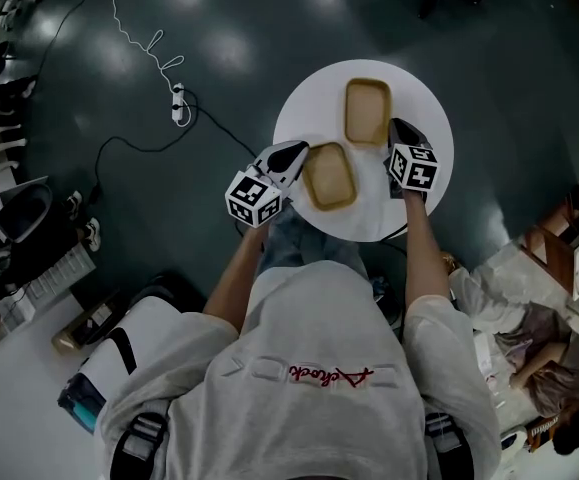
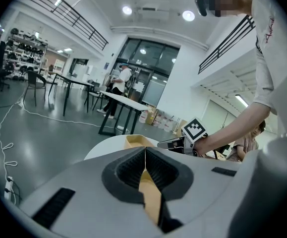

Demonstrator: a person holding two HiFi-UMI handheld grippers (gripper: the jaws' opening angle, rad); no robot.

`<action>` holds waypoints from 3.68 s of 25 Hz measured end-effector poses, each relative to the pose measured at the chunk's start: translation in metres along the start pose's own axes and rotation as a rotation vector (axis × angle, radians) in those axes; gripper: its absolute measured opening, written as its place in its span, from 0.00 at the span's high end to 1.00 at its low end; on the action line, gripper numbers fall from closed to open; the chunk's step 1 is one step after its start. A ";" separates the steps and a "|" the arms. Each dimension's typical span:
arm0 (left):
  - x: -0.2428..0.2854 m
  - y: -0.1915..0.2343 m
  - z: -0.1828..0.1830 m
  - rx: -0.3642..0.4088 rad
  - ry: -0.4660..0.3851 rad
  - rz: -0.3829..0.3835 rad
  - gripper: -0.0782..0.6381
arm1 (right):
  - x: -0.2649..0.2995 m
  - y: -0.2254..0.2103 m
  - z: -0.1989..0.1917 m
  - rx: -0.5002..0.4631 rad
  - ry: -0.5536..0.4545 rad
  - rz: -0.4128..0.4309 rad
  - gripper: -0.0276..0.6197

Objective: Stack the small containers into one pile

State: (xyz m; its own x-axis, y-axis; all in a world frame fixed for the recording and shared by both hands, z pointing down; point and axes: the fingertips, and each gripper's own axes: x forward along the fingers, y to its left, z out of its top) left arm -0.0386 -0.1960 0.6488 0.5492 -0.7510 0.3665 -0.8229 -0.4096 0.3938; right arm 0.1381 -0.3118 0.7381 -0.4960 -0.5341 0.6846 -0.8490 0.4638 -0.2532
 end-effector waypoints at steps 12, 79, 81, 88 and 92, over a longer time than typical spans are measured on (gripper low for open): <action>-0.012 0.005 -0.006 -0.015 0.001 0.016 0.88 | 0.016 0.000 -0.009 0.050 0.055 0.002 0.79; -0.099 -0.007 -0.012 -0.019 -0.098 0.075 0.88 | -0.084 0.132 -0.086 0.110 0.030 0.093 0.91; -0.102 -0.004 -0.014 -0.022 -0.098 0.081 0.88 | -0.083 0.131 -0.088 0.106 0.035 0.086 0.91; -0.106 -0.002 -0.016 -0.026 -0.103 0.085 0.88 | -0.085 0.131 -0.089 0.074 0.039 0.073 0.91; -0.109 0.000 -0.015 -0.027 -0.108 0.087 0.88 | -0.080 0.132 -0.091 0.038 0.060 0.078 0.91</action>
State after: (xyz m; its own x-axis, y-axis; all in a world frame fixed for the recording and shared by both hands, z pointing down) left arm -0.0960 -0.1068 0.6214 0.4555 -0.8353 0.3079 -0.8618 -0.3271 0.3876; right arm 0.0821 -0.1435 0.7118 -0.5503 -0.4532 0.7013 -0.8147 0.4752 -0.3323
